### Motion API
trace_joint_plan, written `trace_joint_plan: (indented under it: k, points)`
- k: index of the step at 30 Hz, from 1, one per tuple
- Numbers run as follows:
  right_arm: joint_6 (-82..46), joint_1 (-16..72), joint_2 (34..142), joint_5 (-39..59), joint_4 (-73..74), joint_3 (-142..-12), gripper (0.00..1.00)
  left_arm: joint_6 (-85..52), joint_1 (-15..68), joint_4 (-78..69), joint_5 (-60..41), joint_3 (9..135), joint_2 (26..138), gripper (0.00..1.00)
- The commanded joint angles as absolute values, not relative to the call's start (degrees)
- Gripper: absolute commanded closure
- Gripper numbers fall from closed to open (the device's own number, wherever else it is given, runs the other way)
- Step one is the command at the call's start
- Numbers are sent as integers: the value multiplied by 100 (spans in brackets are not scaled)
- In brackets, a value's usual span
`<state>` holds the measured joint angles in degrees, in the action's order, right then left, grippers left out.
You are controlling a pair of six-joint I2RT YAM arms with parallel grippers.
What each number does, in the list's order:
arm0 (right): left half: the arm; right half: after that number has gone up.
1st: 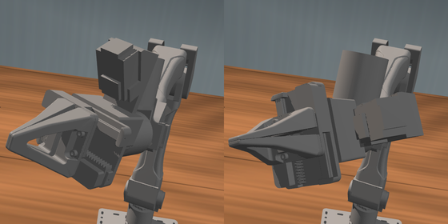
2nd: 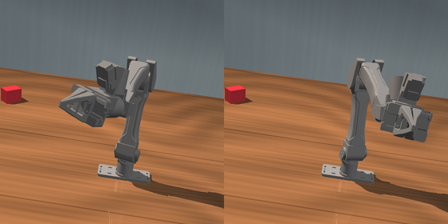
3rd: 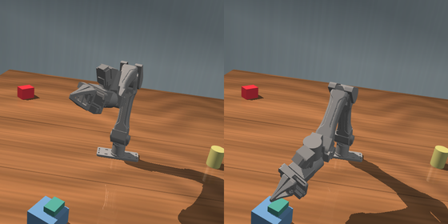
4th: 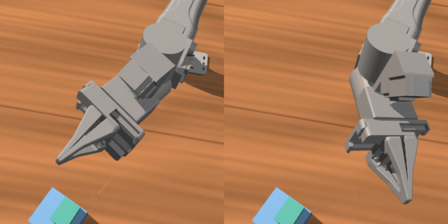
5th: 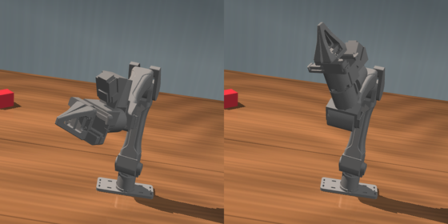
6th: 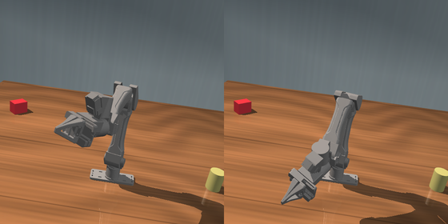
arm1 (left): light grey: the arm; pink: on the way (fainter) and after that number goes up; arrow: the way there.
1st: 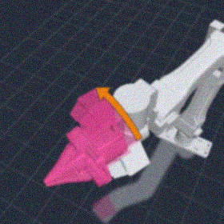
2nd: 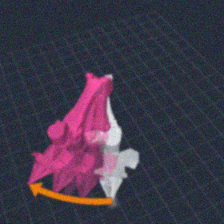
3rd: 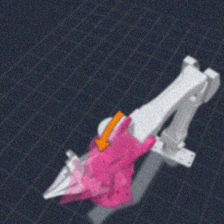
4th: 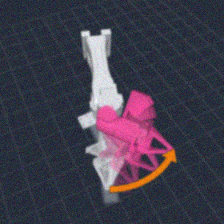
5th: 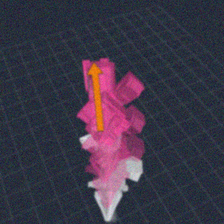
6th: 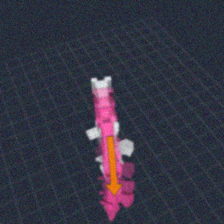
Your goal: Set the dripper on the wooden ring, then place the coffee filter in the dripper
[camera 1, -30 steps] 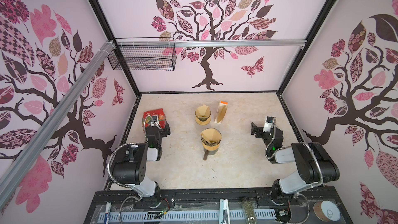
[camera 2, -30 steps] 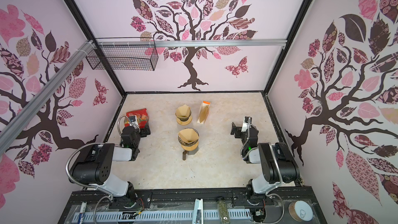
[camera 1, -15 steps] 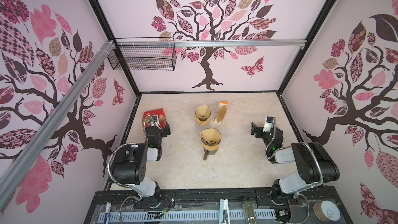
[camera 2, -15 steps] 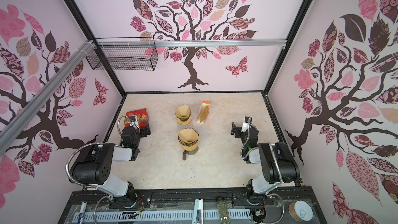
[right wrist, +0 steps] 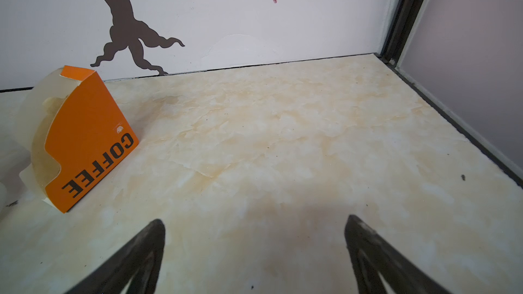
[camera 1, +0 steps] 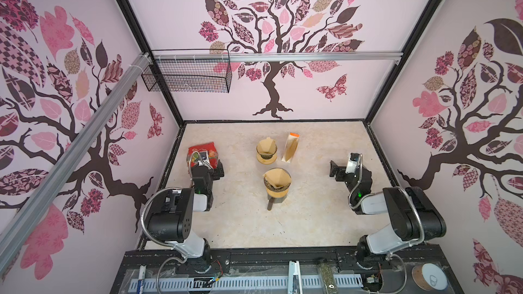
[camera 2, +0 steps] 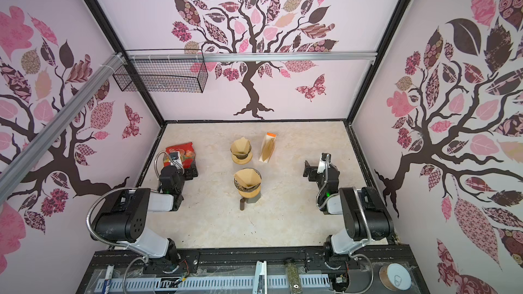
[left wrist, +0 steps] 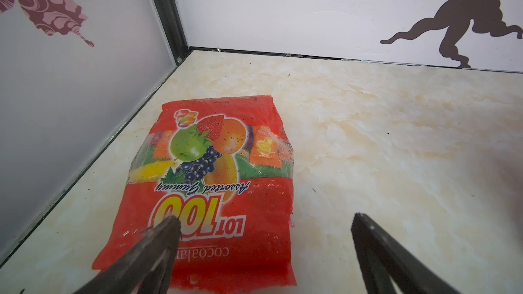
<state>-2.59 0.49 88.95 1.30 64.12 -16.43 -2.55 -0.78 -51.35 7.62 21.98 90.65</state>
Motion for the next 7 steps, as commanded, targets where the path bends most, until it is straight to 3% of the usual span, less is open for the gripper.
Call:
trace_joint_plan:
  k: [1, 7]
  points:
    - [-246, 20, 8883, 98, 6419, -1686, 0, -234, -90, -5221, 765, 2197, 9066, 3]
    - [-246, 21, 8884, 100, 6424, -1685, 0, -190, 2, -5228, 952, 2163, 9016, 3]
